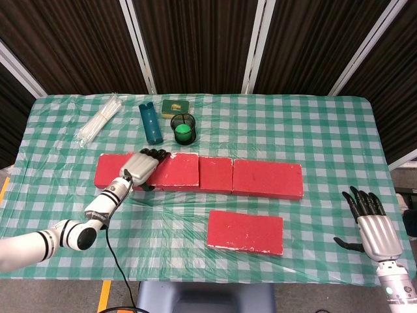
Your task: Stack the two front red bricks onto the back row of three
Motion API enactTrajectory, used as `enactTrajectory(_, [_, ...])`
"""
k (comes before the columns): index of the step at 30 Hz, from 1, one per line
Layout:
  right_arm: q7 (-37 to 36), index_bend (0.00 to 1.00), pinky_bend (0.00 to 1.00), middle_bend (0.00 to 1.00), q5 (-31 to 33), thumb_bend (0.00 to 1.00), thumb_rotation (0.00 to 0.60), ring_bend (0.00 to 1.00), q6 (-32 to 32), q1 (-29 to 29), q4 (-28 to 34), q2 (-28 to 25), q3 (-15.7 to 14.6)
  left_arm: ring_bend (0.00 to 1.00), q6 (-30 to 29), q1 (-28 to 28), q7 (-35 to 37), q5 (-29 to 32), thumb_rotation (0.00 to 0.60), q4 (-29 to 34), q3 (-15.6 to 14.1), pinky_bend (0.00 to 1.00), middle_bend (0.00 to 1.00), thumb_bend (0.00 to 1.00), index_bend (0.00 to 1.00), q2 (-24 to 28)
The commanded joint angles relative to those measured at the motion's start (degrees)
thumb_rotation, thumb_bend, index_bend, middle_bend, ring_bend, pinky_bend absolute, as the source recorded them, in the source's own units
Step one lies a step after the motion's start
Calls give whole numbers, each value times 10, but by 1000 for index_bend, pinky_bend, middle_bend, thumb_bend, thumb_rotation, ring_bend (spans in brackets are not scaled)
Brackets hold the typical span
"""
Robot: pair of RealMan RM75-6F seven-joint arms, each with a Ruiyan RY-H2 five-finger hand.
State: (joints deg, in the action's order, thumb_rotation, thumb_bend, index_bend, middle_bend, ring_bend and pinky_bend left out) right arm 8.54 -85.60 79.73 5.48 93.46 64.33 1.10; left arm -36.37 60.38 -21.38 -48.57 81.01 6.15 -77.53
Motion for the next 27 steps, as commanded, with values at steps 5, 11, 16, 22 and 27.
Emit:
enactTrajectory(5, [4, 0, 0, 0, 1, 86, 535, 0, 1, -1, 2, 0, 0, 243, -1, 1, 11, -3, 600, -5, -2, 415, 418, 328, 87, -2])
enactTrajectory(11, [8, 0, 0, 0, 1, 86, 535, 0, 1, 0, 1, 1, 0, 156, 1, -1, 24, -13, 600, -9, -4, 389, 270, 323, 0, 0])
enactTrajectory(16, [6, 0, 0, 0, 1, 86, 535, 0, 3, -1, 2, 1, -1, 125, 2, -1, 34, -22, 600, -10, -2, 342, 178, 297, 0, -1])
enactTrajectory(22, [4, 0, 0, 0, 1, 86, 536, 0, 4, -2, 3, 1, -1, 19, 5, 0, 41, -24, 600, -15, -4, 274, 49, 299, 0, -2])
enactTrajectory(27, [1, 0, 0, 0, 1, 86, 535, 0, 6, -3, 4, -1, 0, 0, 7, 2, 38, -19, 600, -16, -8, 265, 4, 295, 0, -1])
